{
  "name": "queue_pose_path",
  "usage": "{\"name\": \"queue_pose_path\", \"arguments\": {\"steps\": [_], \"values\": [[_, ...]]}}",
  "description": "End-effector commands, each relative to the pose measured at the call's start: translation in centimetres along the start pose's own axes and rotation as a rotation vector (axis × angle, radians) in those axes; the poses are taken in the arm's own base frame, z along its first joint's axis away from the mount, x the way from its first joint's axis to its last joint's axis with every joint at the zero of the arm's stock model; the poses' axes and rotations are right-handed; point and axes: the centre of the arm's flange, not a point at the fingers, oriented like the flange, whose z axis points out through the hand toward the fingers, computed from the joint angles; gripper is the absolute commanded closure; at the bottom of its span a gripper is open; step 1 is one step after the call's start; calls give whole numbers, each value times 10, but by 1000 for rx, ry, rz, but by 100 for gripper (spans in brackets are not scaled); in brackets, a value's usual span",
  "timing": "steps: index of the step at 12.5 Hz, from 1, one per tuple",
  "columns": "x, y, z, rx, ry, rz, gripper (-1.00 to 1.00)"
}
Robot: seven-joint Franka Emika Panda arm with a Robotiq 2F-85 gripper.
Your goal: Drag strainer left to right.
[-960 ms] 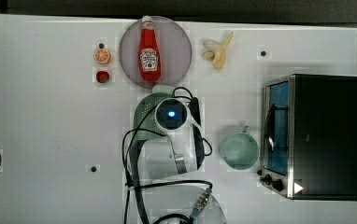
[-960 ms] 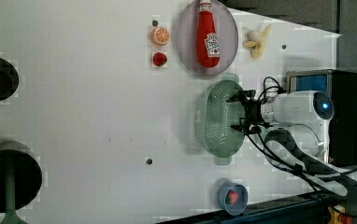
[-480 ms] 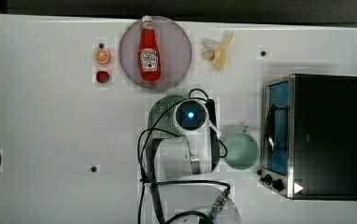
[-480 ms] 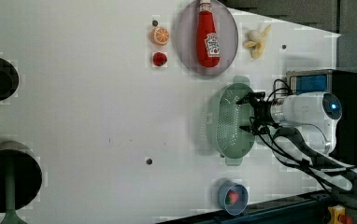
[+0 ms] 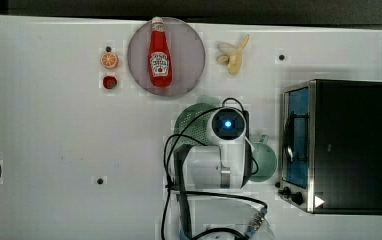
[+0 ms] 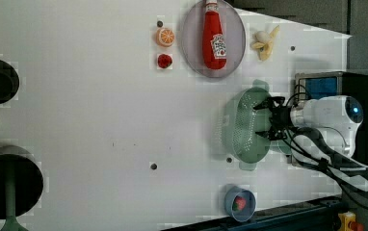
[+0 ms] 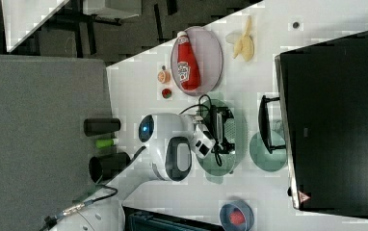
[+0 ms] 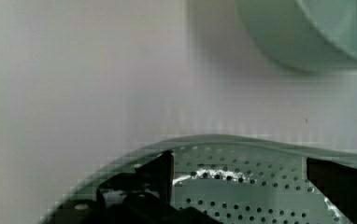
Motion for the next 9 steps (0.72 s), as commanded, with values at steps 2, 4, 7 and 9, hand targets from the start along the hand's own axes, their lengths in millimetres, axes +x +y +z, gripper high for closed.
{"name": "queue_pose_path", "arguments": {"steps": [2,4,7,9], "values": [[-6,-9,-40,70,26,-202,-100],[-17,-11,-83,89,49,-394,-100],[-24,-6,-169,112,67,-508,-100],[-28,9,-233,108,20,-479,-100]]}}
